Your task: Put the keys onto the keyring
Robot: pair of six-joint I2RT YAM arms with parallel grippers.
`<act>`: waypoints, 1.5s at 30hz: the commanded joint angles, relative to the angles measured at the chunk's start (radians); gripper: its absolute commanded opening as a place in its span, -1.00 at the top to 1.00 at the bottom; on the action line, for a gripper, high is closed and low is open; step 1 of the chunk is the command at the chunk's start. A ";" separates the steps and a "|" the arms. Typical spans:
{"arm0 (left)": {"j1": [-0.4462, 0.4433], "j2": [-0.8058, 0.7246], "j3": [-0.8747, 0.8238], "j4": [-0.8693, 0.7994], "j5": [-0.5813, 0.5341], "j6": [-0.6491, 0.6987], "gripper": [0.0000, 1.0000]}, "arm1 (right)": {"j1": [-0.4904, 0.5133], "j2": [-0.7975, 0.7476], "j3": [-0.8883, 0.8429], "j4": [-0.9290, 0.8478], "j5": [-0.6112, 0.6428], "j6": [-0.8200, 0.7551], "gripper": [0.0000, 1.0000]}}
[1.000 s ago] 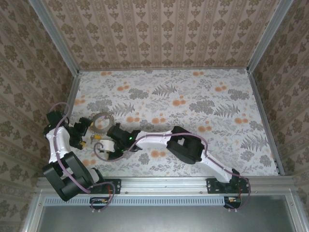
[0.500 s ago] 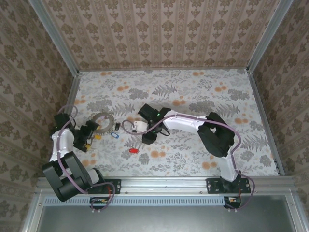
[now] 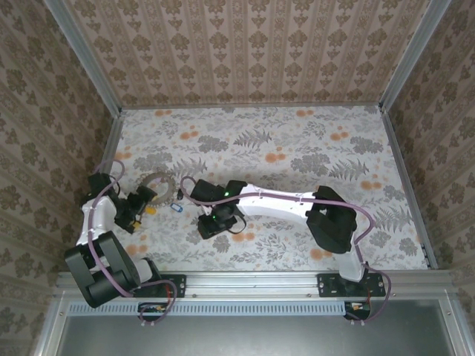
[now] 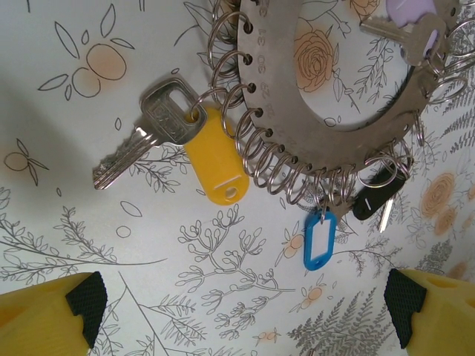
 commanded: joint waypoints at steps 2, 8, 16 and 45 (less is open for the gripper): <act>-0.031 -0.001 -0.020 -0.002 -0.016 0.045 -1.00 | 0.000 0.051 0.035 -0.106 0.105 0.329 0.07; -0.071 -0.003 -0.031 0.019 -0.015 0.043 -1.00 | 0.013 0.136 0.134 -0.124 0.171 0.393 0.05; -0.077 0.001 -0.027 0.018 -0.003 0.044 -1.00 | 0.031 0.264 0.268 -0.192 0.210 0.384 0.15; -0.108 -0.006 -0.019 0.008 -0.034 0.050 -1.00 | 0.021 0.010 0.056 -0.182 0.353 0.308 1.00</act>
